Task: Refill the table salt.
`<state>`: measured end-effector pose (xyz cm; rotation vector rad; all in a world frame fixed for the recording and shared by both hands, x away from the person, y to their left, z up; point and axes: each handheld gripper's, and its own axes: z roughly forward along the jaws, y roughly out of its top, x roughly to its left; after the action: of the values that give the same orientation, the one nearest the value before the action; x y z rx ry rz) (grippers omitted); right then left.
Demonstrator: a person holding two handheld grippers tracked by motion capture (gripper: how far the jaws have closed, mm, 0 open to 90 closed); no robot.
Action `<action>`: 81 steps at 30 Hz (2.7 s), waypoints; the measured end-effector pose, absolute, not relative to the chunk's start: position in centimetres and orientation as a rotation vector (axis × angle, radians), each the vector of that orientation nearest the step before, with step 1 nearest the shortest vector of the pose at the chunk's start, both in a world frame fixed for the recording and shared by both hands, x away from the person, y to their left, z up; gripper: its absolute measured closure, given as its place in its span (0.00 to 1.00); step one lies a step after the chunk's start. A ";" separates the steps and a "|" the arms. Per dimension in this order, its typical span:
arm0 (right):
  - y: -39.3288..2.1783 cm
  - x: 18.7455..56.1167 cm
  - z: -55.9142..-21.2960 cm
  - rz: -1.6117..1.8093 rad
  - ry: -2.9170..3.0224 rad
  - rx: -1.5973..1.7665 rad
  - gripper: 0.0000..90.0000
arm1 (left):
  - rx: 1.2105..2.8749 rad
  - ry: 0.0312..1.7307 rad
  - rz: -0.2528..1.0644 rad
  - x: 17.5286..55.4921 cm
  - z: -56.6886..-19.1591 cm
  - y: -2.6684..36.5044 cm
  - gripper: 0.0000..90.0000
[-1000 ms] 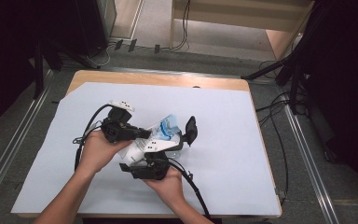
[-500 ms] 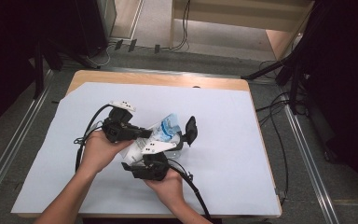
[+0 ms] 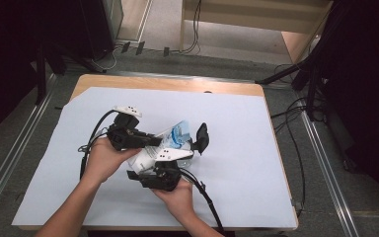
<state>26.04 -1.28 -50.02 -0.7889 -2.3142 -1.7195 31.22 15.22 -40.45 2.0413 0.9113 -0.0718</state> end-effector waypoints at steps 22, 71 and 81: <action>-1.3 26.3 -50.2 -1.703 -2.303 -0.792 0.68 | 2.079 0.910 -0.036 31.0 -40.4 15.1 0.98; -1.1 26.0 -49.6 -1.720 -2.348 -0.785 0.68 | 2.059 0.902 -0.040 30.9 -40.4 15.1 0.95; -1.0 26.0 -49.5 -1.717 -2.347 -0.792 0.68 | 2.057 0.906 -0.040 31.0 -40.4 15.1 0.94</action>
<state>26.01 -1.04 -49.55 -0.7920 -2.3468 -1.7170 30.96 15.15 -40.43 2.0574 0.9059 -0.0397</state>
